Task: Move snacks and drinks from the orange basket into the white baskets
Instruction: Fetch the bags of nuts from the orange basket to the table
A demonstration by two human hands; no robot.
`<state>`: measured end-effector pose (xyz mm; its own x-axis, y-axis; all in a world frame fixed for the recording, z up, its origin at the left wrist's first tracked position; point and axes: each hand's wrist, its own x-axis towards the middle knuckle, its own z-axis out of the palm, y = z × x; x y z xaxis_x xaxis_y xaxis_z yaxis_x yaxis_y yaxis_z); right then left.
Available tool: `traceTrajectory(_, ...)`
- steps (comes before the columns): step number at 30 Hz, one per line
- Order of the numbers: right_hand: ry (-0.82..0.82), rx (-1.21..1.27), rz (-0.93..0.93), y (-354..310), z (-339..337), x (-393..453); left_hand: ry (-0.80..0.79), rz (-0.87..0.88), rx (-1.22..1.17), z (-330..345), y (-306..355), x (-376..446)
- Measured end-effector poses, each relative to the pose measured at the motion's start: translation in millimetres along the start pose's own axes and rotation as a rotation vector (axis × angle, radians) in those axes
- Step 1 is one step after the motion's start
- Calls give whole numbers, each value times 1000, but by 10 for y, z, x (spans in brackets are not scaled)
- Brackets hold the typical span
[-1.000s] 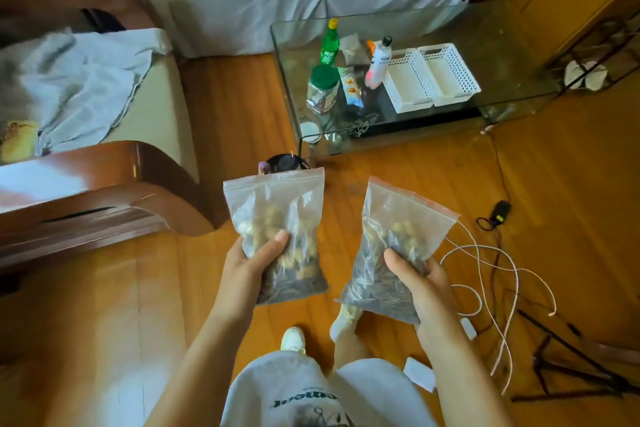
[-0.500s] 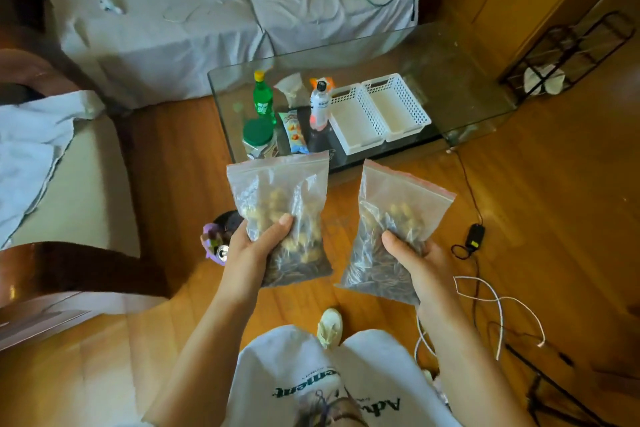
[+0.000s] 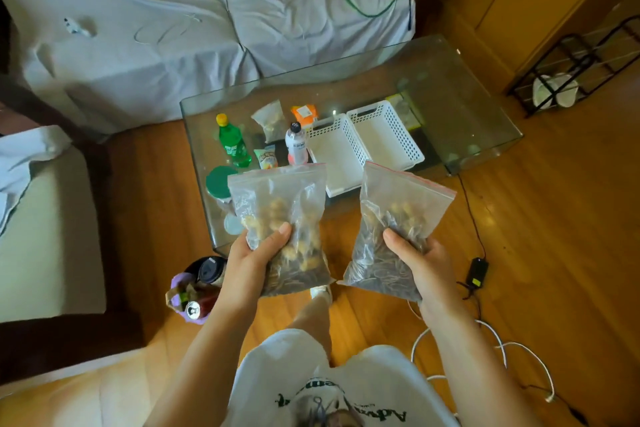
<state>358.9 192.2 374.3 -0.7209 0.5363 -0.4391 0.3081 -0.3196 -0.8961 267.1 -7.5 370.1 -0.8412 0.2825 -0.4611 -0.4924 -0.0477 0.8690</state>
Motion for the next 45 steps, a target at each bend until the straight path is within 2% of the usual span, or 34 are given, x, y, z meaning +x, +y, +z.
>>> traceTrajectory(9,19,-20,-44,-853,-138,1419,-54,28,5,746,697,1395)
traceTrajectory(16,61,-32,-21,-1164,-267,2297,-61,13,15,1258,1030,2111)
traceTrajectory(19,52,-55,43,-1281,-339,2768,-11,-15,43,1468,1063,2408)
traceTrajectory(23,-37,-79,111,-1542,-425,3455,106,-34,14,1735,1130,2846)
traceTrajectory(32,-180,-237,115,-2075,-381,4924,347,-58,-38,2243,1307,3965)
traceTrajectory(37,-249,-294,125,-1873,-111,5758,389,-159,-61,2324,1059,4813)
traceTrajectory(45,-206,-297,243,-716,205,6978,402,-331,44,2073,70,6100)
